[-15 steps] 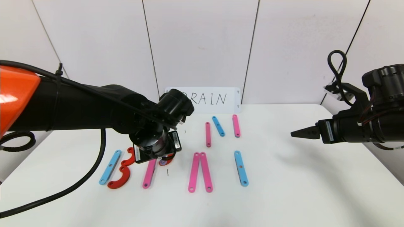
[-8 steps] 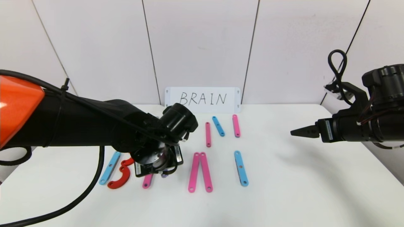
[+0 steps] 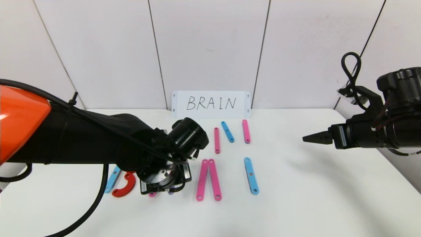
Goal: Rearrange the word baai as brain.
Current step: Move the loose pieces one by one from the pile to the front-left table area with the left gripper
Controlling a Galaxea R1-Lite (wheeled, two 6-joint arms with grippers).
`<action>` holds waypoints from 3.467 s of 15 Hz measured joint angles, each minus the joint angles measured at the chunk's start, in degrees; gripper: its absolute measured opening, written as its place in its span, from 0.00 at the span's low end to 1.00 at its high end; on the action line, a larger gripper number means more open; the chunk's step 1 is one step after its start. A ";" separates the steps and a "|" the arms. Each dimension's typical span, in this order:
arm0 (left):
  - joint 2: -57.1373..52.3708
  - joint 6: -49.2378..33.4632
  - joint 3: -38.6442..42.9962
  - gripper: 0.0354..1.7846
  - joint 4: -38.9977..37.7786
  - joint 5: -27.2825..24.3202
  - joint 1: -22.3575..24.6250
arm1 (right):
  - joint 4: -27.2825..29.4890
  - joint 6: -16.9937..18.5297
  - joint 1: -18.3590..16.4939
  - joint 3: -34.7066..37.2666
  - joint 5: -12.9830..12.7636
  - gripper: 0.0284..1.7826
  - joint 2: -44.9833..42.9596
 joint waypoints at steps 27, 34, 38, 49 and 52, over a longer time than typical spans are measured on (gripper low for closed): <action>4.82 -2.69 0.85 0.14 -0.80 0.15 0.74 | -0.02 -0.13 0.28 0.27 -0.11 0.98 -0.02; 4.82 -2.47 1.10 0.24 -1.24 0.15 0.74 | -0.07 -0.17 0.27 0.32 -0.09 0.98 -0.02; 4.82 -2.43 1.13 0.60 -1.90 0.01 0.72 | -0.07 -0.15 0.27 0.35 -0.09 0.98 -0.02; 4.82 -1.96 0.94 0.97 -1.68 -0.11 0.30 | -0.07 -0.20 0.33 0.35 -0.09 0.98 -0.20; 4.88 -1.49 1.07 0.97 -1.24 -0.05 0.24 | -0.07 -0.20 0.52 0.46 -0.09 0.98 -0.41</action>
